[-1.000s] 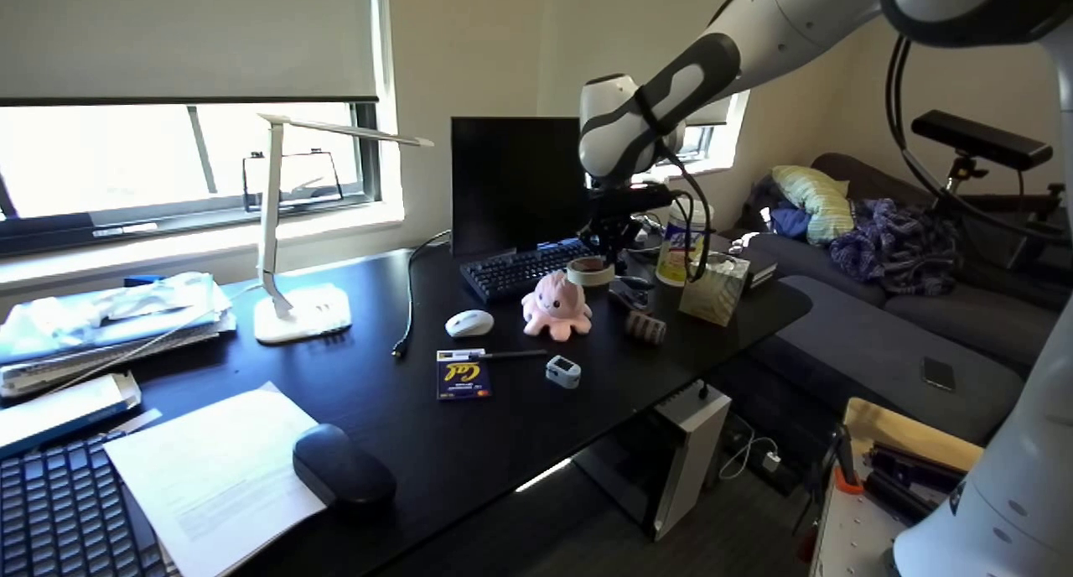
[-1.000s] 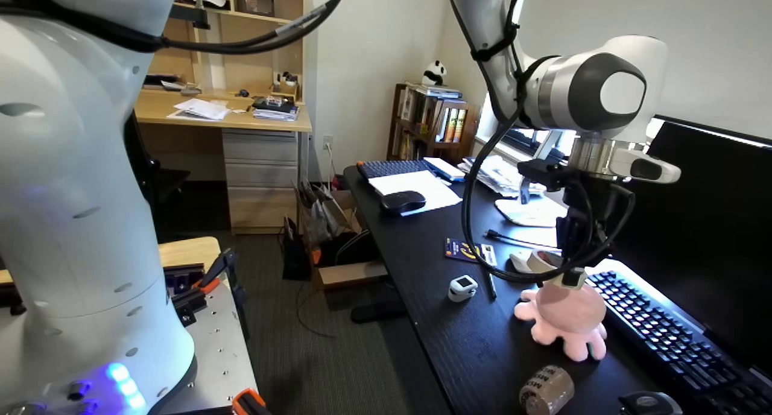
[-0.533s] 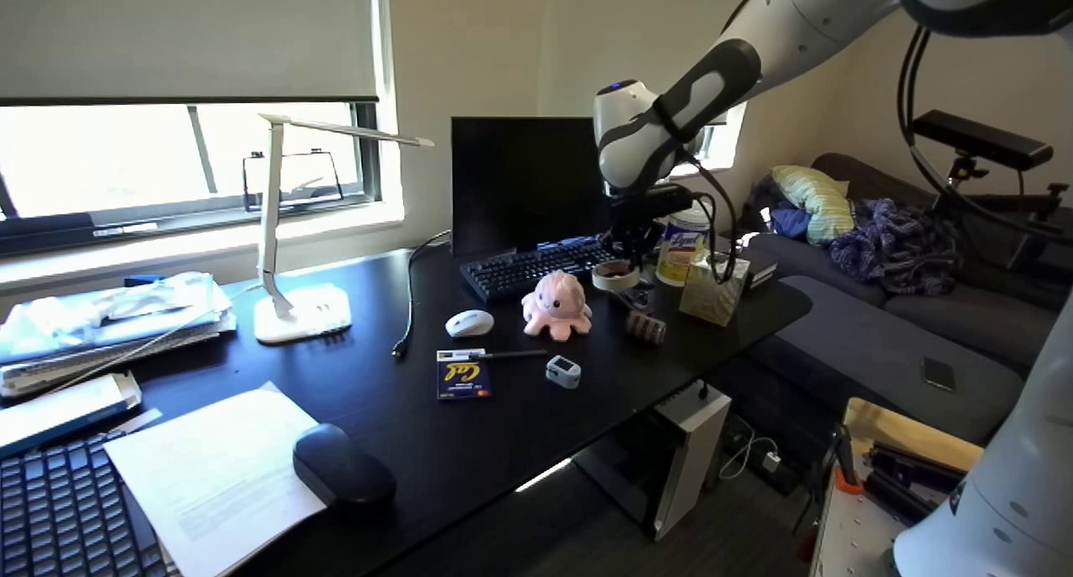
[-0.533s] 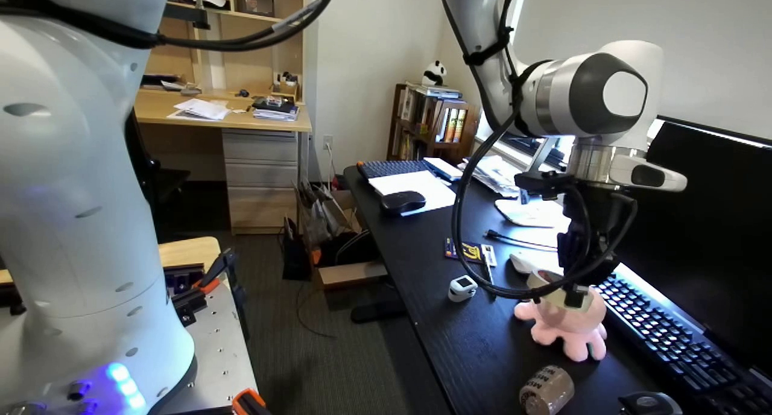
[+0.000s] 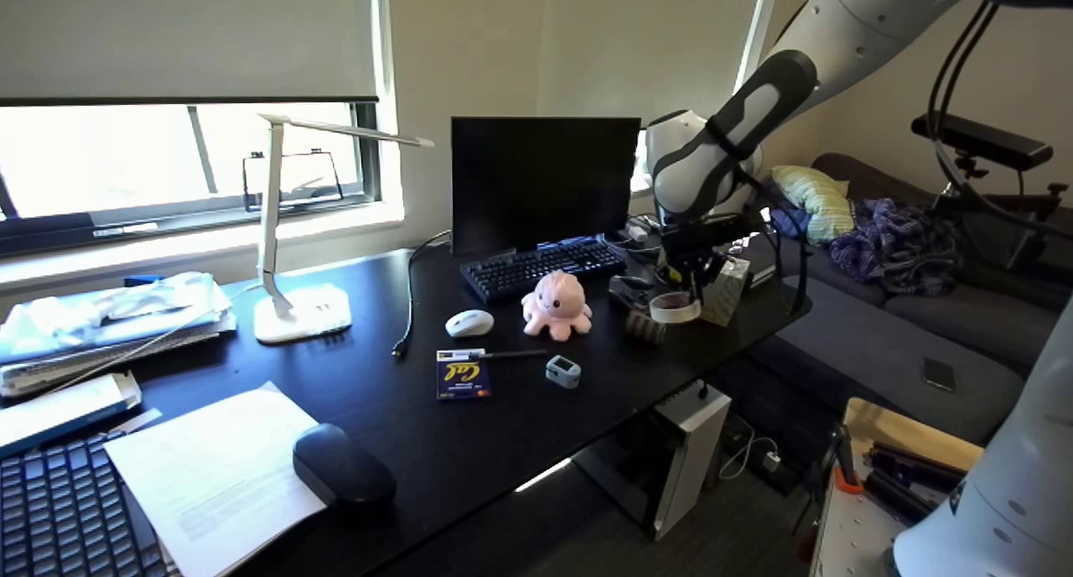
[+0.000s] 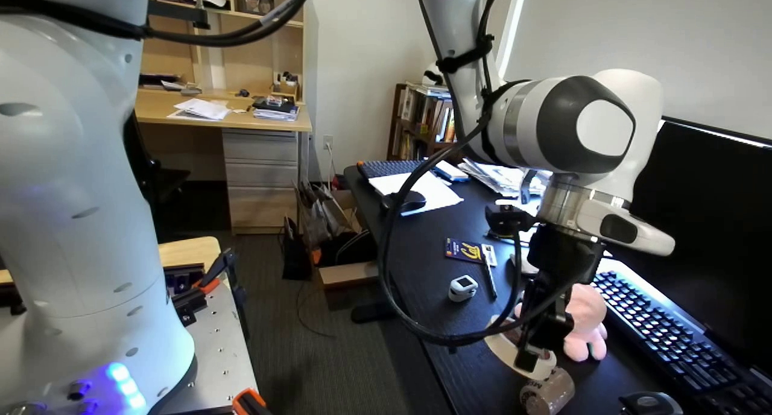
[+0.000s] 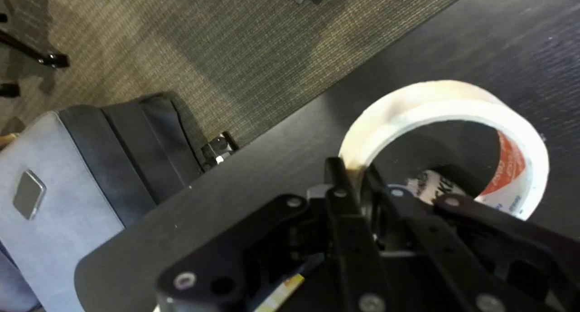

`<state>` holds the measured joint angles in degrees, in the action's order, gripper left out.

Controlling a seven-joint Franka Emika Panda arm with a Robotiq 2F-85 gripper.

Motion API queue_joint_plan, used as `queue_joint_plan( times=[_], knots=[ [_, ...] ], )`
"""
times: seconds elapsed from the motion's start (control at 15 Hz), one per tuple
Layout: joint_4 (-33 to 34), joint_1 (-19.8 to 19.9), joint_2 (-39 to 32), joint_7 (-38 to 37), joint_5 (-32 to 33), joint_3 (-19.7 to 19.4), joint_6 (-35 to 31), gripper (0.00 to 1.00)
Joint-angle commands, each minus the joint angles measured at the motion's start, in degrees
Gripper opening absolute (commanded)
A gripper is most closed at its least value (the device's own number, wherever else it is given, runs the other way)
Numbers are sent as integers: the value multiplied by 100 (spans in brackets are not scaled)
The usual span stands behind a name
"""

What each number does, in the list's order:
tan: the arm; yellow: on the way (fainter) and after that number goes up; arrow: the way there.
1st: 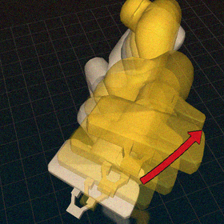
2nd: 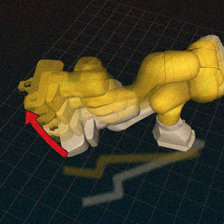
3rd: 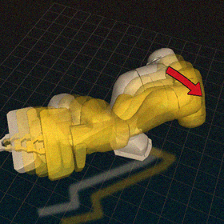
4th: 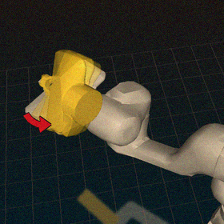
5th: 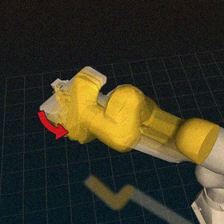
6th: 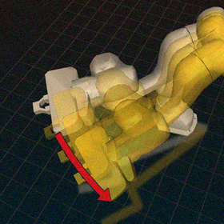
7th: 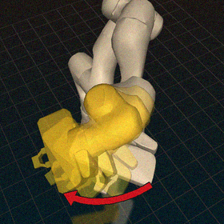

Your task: Take the masking tape and move it to the right

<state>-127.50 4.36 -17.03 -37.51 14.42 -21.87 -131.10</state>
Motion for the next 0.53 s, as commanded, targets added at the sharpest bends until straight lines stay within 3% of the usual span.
queue_joint_plan(
  times=[0.0, 0.47],
  knots=[
    [-156, 353, -133, -512, -333, -24, 11, 4],
    [535, 981, -1213, -918, -1492, -5, 285, 4]
  ],
)
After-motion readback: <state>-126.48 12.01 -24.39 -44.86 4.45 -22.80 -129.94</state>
